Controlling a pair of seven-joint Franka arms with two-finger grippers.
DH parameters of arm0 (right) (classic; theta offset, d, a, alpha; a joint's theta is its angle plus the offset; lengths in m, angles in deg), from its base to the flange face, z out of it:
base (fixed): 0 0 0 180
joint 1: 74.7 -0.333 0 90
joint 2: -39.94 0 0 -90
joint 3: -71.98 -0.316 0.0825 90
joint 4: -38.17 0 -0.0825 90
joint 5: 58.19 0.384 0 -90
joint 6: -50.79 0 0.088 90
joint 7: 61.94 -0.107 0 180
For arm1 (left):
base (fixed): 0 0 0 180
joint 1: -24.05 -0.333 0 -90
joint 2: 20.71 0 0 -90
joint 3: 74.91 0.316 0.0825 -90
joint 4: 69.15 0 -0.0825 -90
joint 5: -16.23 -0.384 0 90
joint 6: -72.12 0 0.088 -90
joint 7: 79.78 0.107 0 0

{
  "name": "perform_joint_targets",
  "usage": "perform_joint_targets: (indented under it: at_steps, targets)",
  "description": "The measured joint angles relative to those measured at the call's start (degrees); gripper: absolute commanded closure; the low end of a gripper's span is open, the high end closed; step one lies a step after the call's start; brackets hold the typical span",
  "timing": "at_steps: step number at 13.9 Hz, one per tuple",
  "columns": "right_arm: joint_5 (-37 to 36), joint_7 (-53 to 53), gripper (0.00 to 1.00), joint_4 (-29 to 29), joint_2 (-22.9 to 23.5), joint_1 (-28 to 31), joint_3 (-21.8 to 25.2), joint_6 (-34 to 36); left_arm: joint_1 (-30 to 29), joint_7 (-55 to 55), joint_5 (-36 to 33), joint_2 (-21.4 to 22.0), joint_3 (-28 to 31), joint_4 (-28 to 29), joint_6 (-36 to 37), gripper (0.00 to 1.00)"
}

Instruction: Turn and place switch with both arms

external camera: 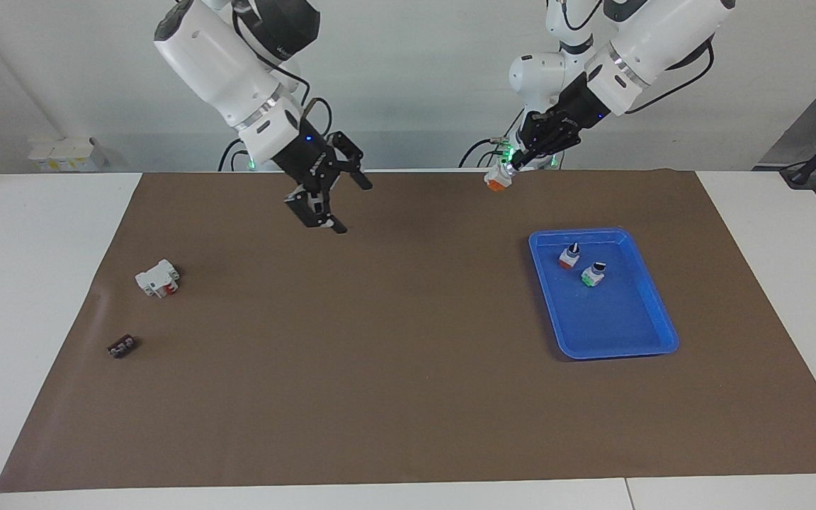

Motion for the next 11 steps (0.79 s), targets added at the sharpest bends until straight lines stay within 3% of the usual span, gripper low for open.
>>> perform_joint_targets:
  at_steps: [4,6,9,11]
  targets:
    - [-19.1,-20.4,0.00,0.1,0.2,-0.6,-1.0,-2.7,-0.5,2.9,-9.8,-0.2,0.0,5.5,-7.6,1.00]
    - [-23.6,-31.6,0.00,0.1,0.2,-0.6,-1.0,-2.8,-1.1,4.9,-14.9,-1.5,0.0,8.2,-12.2,1.00]
    - [-27.7,-43.9,0.00,0.1,0.2,-0.4,1.0,-0.9,-1.4,6.2,-22.3,-7.4,0.0,9.7,-19.3,1.00]
    - [-30.1,-52.4,0.00,-0.2,0.2,-4.4,6.5,3.0,-1.4,6.6,-26.0,-12.6,0.0,9.9,-24.2,1.00]
